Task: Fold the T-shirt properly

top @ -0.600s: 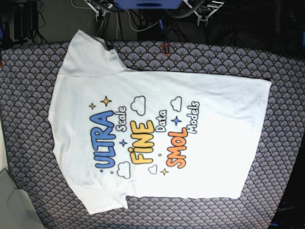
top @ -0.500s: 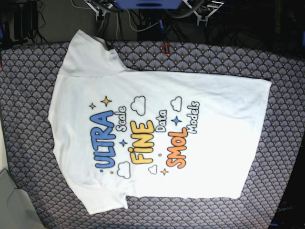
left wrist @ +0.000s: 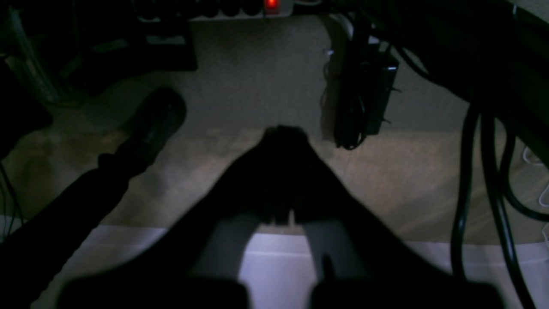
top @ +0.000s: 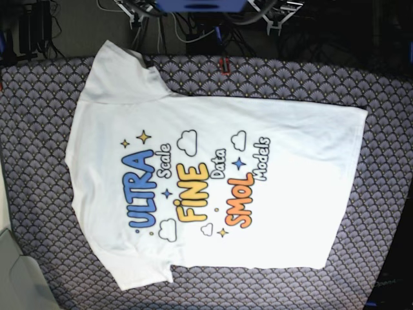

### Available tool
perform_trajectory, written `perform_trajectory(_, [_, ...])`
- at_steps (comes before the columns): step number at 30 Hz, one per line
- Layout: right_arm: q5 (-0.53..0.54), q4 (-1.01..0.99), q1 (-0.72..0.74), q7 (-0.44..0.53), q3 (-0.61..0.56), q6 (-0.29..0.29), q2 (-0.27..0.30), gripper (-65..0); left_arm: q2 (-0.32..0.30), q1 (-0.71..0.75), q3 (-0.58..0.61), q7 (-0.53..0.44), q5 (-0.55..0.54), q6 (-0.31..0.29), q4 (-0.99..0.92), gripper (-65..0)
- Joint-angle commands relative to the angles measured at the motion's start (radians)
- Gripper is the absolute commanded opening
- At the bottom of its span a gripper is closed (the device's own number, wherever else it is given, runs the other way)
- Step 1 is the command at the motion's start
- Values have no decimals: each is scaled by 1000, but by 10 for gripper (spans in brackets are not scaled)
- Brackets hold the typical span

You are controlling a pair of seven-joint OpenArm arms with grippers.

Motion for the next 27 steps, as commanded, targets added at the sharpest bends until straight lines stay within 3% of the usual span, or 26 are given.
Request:
perform_trajectory(1, [-1, 4, -4, -1, 3, -15, -3, -650, -2, 5, 3, 0, 5, -1, -1, -647])
perform_trajectory(11, [-1, 4, -4, 7, 3, -15, -3, -650, -3, 5, 3, -1, 5, -3, 16, -647])
perform_trajectory(17, [-1, 16, -30, 70, 6, -15, 0, -650, -6, 184, -1, 0, 1, -3, 341, -647])
perform_trajectory(22, [-1, 195, -139, 93, 3, -15, 1, -650, -29, 311, -3, 8, -1, -1, 574, -647])
perform_trajectory(27, [-1, 501, -324, 96, 1, -15, 1, -650, -49, 394, -3, 6, -1, -1, 719, -647])
